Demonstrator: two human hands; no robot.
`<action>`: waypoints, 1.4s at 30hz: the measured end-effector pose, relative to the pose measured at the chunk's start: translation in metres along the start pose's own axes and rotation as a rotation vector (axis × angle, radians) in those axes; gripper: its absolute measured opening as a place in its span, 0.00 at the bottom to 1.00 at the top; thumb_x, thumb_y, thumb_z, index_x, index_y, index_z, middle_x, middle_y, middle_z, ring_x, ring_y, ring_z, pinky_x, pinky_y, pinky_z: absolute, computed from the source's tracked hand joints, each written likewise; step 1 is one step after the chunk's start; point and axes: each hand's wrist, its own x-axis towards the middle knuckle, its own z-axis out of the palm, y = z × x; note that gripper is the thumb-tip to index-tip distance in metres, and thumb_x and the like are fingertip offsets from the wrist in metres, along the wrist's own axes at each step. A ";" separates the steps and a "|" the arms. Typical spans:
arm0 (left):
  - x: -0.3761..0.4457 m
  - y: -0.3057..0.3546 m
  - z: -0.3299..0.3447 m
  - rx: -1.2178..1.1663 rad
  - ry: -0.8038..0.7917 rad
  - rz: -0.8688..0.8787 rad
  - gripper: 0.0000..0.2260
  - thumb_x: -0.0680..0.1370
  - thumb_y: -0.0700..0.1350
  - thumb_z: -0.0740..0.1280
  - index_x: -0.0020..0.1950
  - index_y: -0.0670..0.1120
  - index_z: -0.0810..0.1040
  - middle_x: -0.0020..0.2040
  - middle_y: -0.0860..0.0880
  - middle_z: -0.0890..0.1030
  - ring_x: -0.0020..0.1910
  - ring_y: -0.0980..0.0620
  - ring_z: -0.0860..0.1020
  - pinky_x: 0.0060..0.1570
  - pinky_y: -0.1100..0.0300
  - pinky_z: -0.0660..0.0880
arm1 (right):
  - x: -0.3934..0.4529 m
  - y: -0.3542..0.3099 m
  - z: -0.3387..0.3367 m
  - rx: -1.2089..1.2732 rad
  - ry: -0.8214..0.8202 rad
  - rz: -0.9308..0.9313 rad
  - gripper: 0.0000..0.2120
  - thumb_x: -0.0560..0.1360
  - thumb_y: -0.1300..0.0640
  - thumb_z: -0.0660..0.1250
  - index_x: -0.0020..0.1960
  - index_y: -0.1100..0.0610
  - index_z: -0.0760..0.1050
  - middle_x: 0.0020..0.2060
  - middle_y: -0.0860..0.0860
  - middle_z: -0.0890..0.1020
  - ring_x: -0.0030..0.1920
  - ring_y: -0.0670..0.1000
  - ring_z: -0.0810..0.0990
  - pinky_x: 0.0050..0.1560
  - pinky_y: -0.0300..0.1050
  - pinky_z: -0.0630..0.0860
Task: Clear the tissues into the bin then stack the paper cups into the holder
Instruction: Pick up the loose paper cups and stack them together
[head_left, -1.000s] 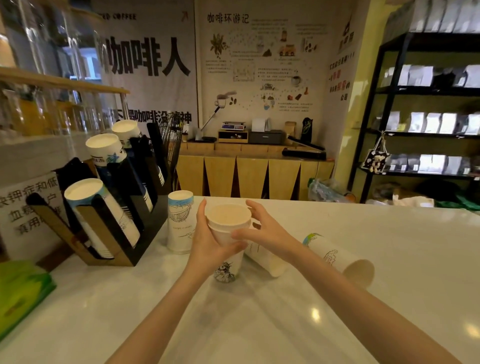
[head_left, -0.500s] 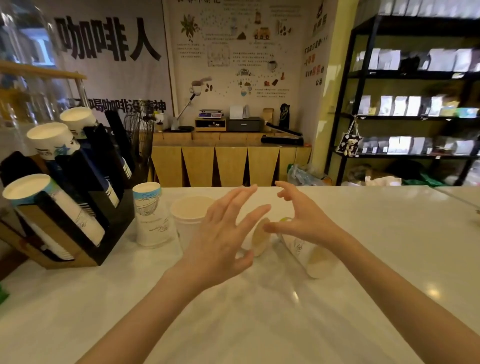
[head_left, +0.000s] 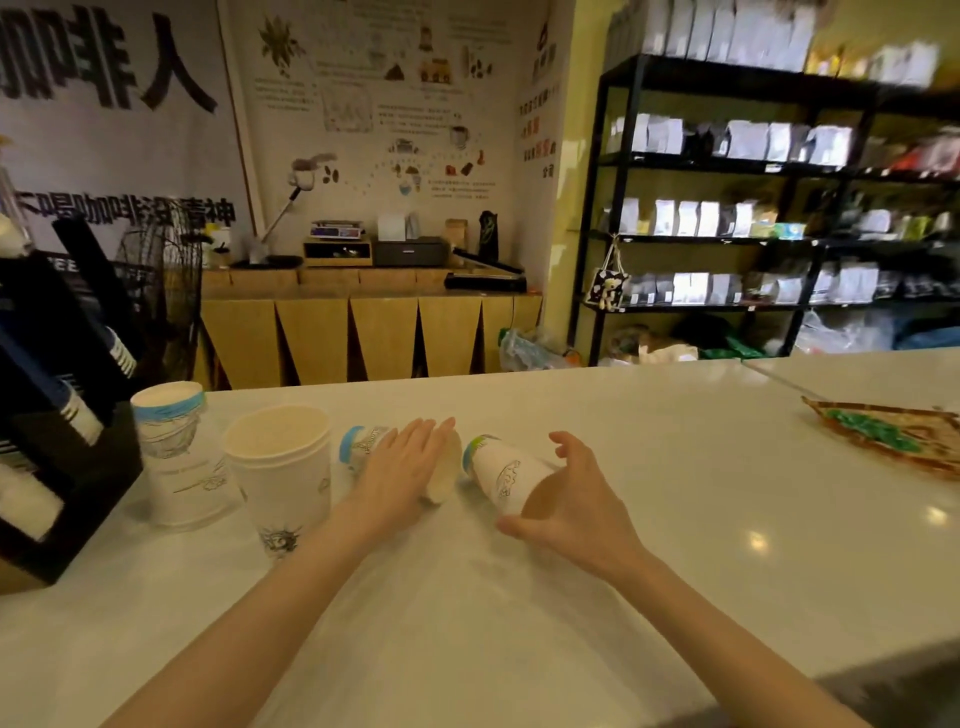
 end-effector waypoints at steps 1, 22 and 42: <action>0.000 0.001 0.004 0.000 0.025 -0.002 0.39 0.72 0.49 0.68 0.74 0.48 0.45 0.76 0.45 0.57 0.74 0.45 0.55 0.73 0.50 0.54 | -0.001 0.002 0.002 -0.014 0.006 -0.002 0.52 0.56 0.38 0.75 0.71 0.49 0.52 0.69 0.47 0.63 0.68 0.49 0.66 0.59 0.50 0.73; -0.055 -0.009 -0.165 -0.569 0.725 -0.207 0.44 0.64 0.56 0.74 0.73 0.46 0.56 0.69 0.45 0.67 0.66 0.48 0.65 0.63 0.57 0.62 | 0.059 -0.022 0.004 0.436 0.119 -0.054 0.41 0.64 0.50 0.75 0.72 0.53 0.59 0.67 0.54 0.68 0.66 0.54 0.68 0.63 0.56 0.73; -0.094 -0.061 -0.111 -0.668 0.345 -0.586 0.33 0.65 0.56 0.73 0.65 0.48 0.66 0.59 0.55 0.71 0.62 0.50 0.70 0.60 0.51 0.71 | 0.099 -0.178 -0.032 0.865 0.092 -0.431 0.41 0.65 0.40 0.67 0.71 0.54 0.58 0.60 0.50 0.74 0.58 0.47 0.76 0.46 0.37 0.77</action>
